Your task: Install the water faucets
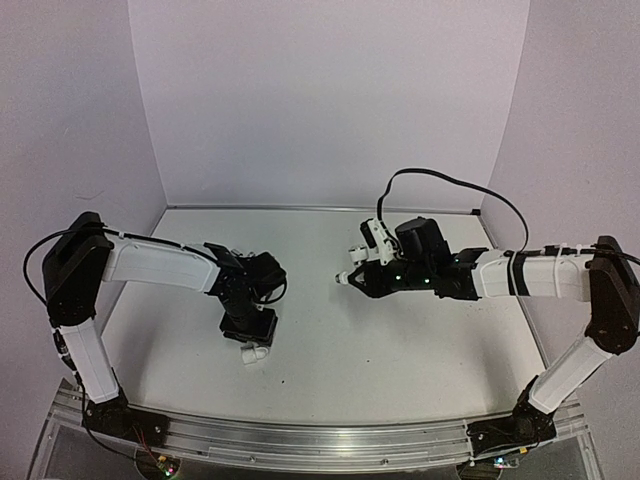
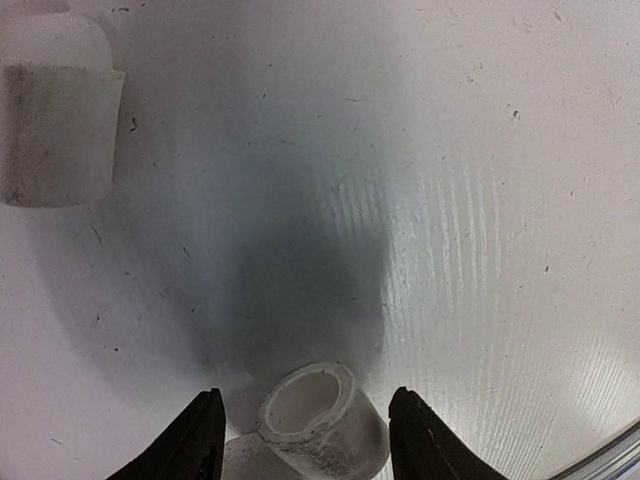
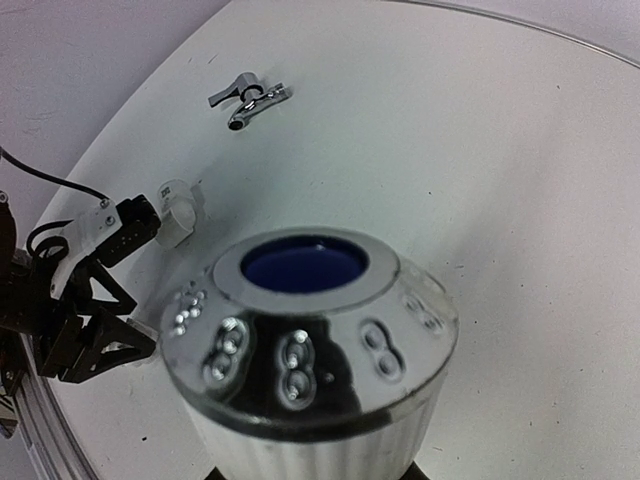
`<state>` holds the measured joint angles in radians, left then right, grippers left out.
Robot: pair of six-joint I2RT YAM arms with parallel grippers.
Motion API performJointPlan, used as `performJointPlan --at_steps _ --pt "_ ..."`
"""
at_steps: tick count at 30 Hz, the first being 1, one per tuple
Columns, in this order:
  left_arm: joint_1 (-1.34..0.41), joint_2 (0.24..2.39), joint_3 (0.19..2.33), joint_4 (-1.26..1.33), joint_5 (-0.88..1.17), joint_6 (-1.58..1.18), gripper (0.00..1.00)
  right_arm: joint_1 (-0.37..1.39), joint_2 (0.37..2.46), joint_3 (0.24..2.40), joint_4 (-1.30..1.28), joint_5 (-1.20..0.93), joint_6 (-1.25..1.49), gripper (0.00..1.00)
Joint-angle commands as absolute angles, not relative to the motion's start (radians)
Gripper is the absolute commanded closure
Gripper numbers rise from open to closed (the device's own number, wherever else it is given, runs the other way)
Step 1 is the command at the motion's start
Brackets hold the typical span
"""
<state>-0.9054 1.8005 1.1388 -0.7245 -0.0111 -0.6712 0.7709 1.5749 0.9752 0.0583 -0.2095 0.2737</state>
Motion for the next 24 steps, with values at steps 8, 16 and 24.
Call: performJointPlan --at_steps 8,16,24 --pt "-0.913 1.853 1.203 -0.737 -0.004 -0.650 0.51 0.781 1.546 0.987 0.104 -0.221 0.286 1.00" --pt "-0.914 1.793 1.201 -0.695 0.054 -0.625 0.82 0.781 1.537 0.984 0.106 -0.207 0.286 1.00" --pt "-0.860 1.706 1.158 -0.401 0.392 -0.564 1.00 0.781 1.499 0.964 0.106 -0.174 0.292 1.00"
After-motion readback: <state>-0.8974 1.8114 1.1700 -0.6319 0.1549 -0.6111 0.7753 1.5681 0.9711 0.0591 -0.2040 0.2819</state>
